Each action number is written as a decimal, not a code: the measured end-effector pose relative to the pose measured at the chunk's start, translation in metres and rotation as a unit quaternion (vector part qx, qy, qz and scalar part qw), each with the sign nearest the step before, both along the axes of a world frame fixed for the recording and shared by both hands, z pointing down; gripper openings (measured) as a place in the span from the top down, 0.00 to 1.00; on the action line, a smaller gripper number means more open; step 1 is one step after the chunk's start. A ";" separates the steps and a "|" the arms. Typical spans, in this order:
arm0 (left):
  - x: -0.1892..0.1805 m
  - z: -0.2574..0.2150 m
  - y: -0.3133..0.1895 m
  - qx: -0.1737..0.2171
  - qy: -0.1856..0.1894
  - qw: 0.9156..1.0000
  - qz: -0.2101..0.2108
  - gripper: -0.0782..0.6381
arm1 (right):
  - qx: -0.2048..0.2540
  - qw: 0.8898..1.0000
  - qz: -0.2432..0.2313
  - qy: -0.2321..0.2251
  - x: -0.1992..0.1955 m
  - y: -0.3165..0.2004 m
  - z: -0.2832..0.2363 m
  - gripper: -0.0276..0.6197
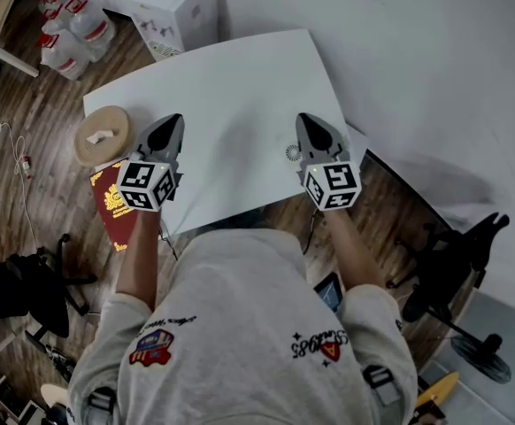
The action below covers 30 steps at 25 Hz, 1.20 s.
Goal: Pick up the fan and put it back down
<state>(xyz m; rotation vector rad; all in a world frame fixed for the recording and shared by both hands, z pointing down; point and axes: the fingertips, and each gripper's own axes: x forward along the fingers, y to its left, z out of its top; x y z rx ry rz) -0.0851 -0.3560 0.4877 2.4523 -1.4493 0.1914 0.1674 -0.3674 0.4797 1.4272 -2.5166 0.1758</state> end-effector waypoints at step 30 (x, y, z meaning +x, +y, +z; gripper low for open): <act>0.000 0.001 0.006 0.004 -0.007 1.000 -0.013 0.88 | 0.006 1.000 0.015 -0.021 0.015 0.003 -0.006 0.95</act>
